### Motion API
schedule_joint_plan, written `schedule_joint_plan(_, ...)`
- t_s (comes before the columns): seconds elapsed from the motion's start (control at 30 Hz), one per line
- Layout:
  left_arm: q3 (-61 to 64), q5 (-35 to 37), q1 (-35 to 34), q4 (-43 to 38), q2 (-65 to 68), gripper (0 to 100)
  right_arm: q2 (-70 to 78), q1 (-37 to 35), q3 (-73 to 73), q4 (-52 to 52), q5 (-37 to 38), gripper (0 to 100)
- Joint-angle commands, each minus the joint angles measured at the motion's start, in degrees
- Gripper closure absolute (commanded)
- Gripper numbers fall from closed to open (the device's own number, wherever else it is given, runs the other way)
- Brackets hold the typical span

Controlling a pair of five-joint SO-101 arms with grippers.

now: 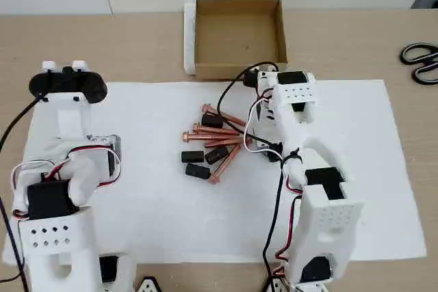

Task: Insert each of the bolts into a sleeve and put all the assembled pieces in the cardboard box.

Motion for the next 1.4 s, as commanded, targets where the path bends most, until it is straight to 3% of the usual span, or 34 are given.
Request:
schedule_joint_plan(0.0,-0.13,-0.35,0.44,0.26,-0.09,87,3.03,0.57,0.79,-1.63,-0.18,99.5)
schedule_joint_plan(0.23,-0.22,-0.35,0.44,0.18,-0.09,87,1.27,0.66,-5.98,4.35,-0.18,99.5)
schedule_joint_plan(0.53,-1.54,-0.35,0.18,-0.26,1.32,87,-15.43,0.57,-12.92,12.79,-0.18,99.5)
schedule_joint_plan(0.8,-24.40,1.41,1.93,3.87,26.64,87,-22.64,3.38,-12.84,14.55,-0.09,99.5)
schedule_joint_plan(0.87,-29.49,-2.02,5.71,5.98,33.32,87,-23.08,4.97,-12.84,14.55,-0.09,99.5)
schedule_joint_plan(1.0,-34.42,-17.85,18.02,8.62,44.75,87,-23.08,6.90,-12.75,14.55,-0.09,99.5)
schedule_joint_plan(1.1,-36.97,-24.97,24.62,7.82,50.02,87,-23.08,7.87,-12.75,14.55,-0.09,99.5)
schedule_joint_plan(1.23,-37.93,-30.59,28.31,5.80,55.82,87,-23.08,8.57,-12.75,14.55,-0.09,99.5)
schedule_joint_plan(1.37,-38.73,-31.30,29.45,1.76,59.60,87,-22.99,8.84,-12.75,14.55,-0.18,99.5)
